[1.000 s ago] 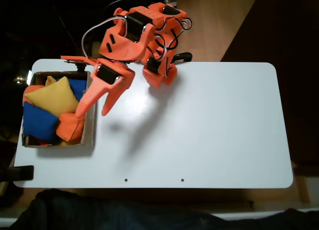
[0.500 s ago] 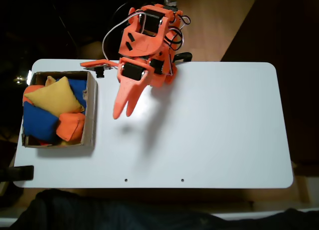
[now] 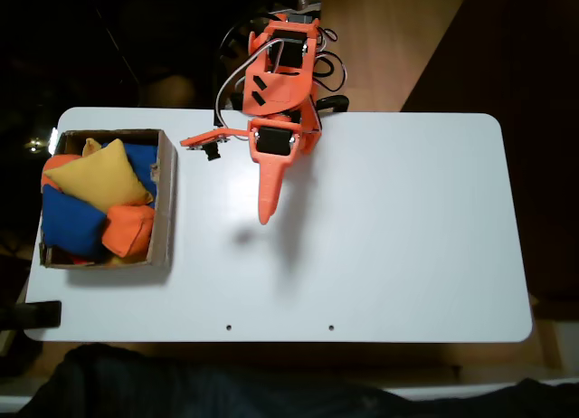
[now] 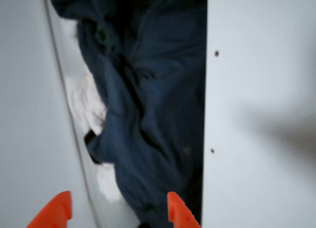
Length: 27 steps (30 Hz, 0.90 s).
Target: Grasp a bag and put it in the box.
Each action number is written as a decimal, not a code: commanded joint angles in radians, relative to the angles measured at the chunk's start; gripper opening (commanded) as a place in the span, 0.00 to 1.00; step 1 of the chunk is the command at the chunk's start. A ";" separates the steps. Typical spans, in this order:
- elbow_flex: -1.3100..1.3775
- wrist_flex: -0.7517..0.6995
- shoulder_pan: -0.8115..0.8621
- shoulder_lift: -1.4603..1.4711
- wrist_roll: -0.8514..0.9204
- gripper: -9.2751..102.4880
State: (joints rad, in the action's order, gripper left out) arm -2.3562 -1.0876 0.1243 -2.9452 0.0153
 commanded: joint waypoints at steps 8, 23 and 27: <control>-0.127 0.029 -0.078 -0.107 0.029 0.34; -0.347 0.048 -0.112 -0.265 0.101 0.08; -0.390 0.040 -0.103 -0.302 0.101 0.08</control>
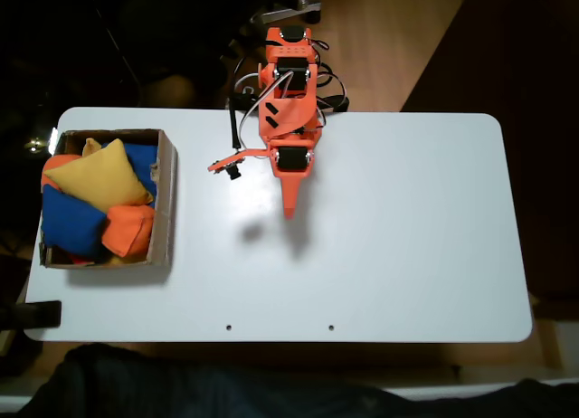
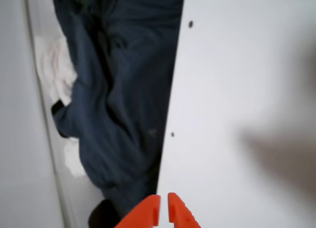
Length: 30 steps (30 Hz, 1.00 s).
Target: Grasp a bag and put it in the box.
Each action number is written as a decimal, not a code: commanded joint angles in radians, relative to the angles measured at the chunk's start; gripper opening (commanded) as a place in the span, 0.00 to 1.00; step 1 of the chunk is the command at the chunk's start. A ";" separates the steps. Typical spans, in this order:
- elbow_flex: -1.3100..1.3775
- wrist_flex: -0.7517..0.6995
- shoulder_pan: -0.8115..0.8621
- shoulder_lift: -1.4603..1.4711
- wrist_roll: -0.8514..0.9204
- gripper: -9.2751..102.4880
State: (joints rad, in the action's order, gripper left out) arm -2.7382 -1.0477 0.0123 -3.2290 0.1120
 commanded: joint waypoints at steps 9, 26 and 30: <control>-0.080 -0.061 0.017 -0.058 -0.011 0.08; -0.115 -0.222 0.002 -0.067 -0.034 0.08; -0.123 -0.265 0.002 -0.067 -0.043 0.08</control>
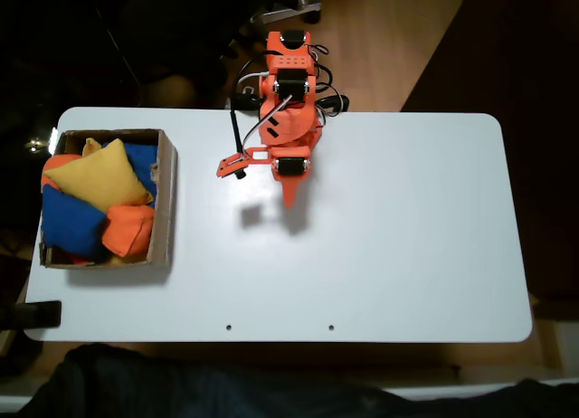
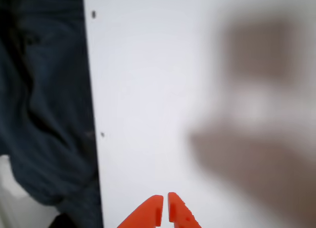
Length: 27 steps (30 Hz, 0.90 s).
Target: Grasp a bag and put it in the box.
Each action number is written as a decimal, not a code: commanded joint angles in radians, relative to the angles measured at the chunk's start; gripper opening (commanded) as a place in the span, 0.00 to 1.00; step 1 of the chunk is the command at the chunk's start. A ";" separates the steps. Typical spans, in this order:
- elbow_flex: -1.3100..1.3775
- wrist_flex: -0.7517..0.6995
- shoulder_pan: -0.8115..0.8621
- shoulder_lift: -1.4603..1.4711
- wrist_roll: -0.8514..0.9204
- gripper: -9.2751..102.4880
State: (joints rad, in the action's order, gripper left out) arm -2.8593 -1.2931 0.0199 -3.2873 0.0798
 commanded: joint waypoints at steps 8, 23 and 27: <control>-0.005 -0.063 -0.003 -0.009 -0.060 0.08; -0.069 -0.058 0.000 -0.009 -0.104 0.11; -0.069 -0.058 0.000 -0.009 -0.104 0.08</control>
